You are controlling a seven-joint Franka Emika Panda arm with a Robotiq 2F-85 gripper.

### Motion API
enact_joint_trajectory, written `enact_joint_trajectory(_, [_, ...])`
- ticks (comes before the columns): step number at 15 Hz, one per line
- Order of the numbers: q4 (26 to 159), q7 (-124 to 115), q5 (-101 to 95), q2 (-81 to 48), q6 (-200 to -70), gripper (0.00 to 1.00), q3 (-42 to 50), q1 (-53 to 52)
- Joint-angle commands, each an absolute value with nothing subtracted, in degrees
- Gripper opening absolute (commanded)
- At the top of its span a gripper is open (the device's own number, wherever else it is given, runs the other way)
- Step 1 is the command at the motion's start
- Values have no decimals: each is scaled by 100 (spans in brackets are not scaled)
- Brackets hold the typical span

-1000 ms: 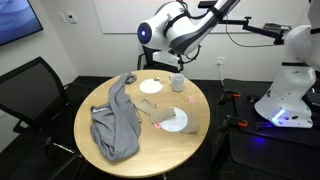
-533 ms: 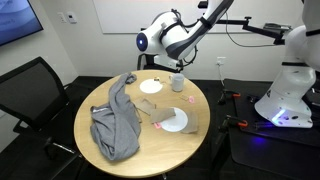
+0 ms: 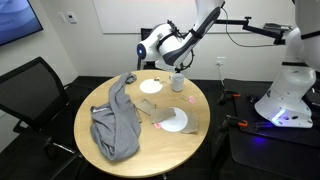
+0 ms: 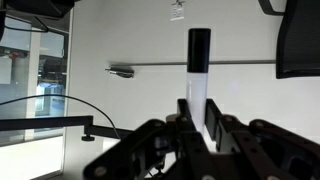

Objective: Take the marker from the table and place in the white cup

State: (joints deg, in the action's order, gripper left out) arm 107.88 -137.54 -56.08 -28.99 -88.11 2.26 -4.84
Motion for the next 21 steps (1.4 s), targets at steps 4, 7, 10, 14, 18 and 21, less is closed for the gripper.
enact_joint_trajectory(4, [10207, -13653, -5697, -3684, -8660, 5, 377, -349])
enact_joint_trajectory(7, [10051, -13695, -5677, -3991, -8759, 5, 426, -291])
enact_joint_trajectory(10, [9886, -13736, -5672, -4264, -8860, 5, 450, -247])
enact_joint_trajectory(14, [9633, -13718, -5685, -4593, -8903, 5, 474, -236])
enact_joint_trajectory(18, [9315, -13676, -5672, -4916, -8906, 5, 497, -238])
enact_joint_trajectory(21, [9102, -13646, -5646, -5109, -8904, 5, 501, -245])
